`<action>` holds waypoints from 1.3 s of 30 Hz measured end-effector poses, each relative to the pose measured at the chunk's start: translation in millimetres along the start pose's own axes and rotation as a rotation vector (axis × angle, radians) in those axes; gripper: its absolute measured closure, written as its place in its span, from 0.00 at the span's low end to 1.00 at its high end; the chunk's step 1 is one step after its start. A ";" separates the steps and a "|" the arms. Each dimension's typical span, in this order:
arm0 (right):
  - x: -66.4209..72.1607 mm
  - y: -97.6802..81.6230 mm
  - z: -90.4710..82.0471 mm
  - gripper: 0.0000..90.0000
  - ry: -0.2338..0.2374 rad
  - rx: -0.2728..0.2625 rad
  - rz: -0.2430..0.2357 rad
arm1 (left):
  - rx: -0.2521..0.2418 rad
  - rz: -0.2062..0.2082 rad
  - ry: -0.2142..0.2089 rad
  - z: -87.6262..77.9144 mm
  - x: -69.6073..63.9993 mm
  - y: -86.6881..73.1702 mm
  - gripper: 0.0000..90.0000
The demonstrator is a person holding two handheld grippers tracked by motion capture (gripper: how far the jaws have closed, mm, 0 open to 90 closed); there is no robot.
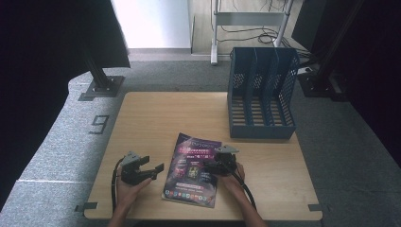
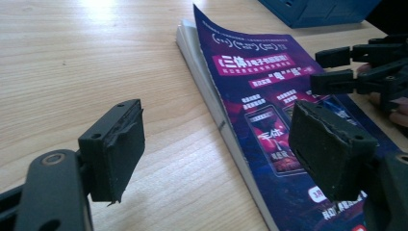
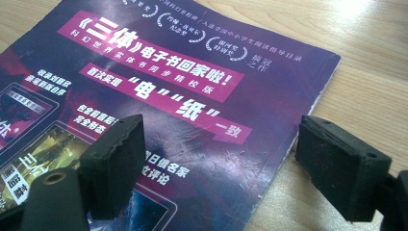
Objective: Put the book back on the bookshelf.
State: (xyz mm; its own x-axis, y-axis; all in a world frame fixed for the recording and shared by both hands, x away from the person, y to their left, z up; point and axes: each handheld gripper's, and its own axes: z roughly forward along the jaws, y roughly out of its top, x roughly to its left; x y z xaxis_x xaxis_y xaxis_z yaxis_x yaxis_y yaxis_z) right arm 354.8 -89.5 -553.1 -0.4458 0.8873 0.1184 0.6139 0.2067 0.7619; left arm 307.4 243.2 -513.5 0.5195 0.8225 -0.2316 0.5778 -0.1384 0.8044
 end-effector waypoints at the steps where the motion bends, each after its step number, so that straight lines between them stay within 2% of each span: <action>1: 0.2 0.0 0.0 0.20 -0.001 -0.001 -0.001 | 0.004 -0.002 0.002 1.2 0.8 -0.3 0.23; 11: 0.0 -0.4 -0.6 0.20 0.001 -0.002 -0.015 | 0.035 0.006 0.011 14.1 -0.3 1.6 0.23; 15: 0.0 -0.4 -0.6 0.20 0.002 -0.001 -0.015 | 0.036 -0.006 0.004 22.0 0.3 8.4 0.23; 24: -0.4 -0.8 -1.1 0.21 0.005 0.001 -0.011 | 0.057 0.016 0.008 31.8 -7.7 20.7 0.24; 29: -0.3 -0.8 -1.1 0.21 0.004 0.001 -0.011 | 0.066 0.015 -0.004 41.7 -11.4 27.9 0.25; 31: -0.5 -0.7 -0.9 0.21 0.005 0.000 -0.014 | 0.088 0.023 -0.006 47.2 -13.9 32.5 0.25; 34: -0.6 -0.8 -1.0 0.21 0.005 0.000 -0.015 | 0.093 0.034 -0.015 52.3 -18.0 37.6 0.25; 36: -0.5 -0.7 -1.0 0.21 0.006 0.002 -0.013 | 0.108 0.044 -0.003 55.9 -18.4 39.9 0.26; 39: -0.5 -0.8 -1.1 0.21 0.006 0.002 -0.012 | 0.105 0.032 -0.003 60.4 -17.9 42.3 0.26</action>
State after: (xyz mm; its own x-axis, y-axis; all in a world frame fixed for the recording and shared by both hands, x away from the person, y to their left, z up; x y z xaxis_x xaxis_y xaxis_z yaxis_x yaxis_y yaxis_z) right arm 353.9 -90.6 -553.0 -0.4569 0.8823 0.1129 0.6096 0.2182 0.7621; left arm 360.5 189.3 -508.4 0.5406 0.8151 -0.2084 0.6235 -0.2219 0.7496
